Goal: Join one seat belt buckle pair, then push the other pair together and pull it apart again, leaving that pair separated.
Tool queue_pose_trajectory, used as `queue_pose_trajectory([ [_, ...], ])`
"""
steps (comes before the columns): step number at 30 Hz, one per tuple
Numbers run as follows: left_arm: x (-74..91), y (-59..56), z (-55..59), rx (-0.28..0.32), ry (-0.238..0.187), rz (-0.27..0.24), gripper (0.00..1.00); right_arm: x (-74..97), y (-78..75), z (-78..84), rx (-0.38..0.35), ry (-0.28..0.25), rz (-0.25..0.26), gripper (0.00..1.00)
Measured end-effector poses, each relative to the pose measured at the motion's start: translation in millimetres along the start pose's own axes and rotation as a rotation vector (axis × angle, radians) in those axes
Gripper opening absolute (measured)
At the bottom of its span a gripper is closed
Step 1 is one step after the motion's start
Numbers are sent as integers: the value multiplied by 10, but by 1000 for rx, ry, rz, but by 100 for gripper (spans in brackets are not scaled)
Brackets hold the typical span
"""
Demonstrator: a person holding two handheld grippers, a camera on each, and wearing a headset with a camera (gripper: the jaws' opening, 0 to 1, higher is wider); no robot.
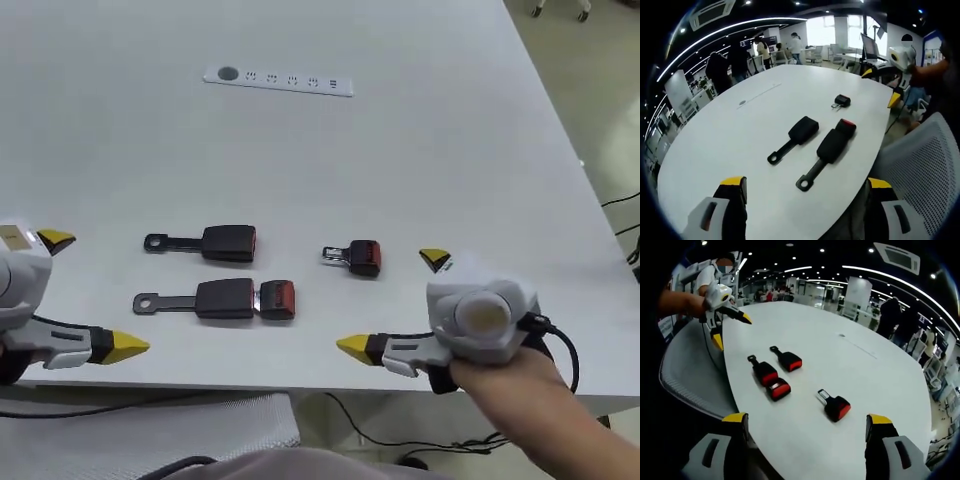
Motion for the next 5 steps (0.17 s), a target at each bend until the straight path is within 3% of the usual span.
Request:
queue_pose_trajectory([
  [5, -7, -37, 22, 2, 4, 0, 100, 22, 37, -10, -6, -1, 1, 99],
])
Point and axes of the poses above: the centre of the closed fingertips' face, and the gripper's own axes: x roughly backward along the fingers, y roughly to its left, z roughly out of its underside, the point moved 1 cm from there along x, roughly backward along the fingers, and after that the axes turned 15 degrees about x, right-handed, at the moved point
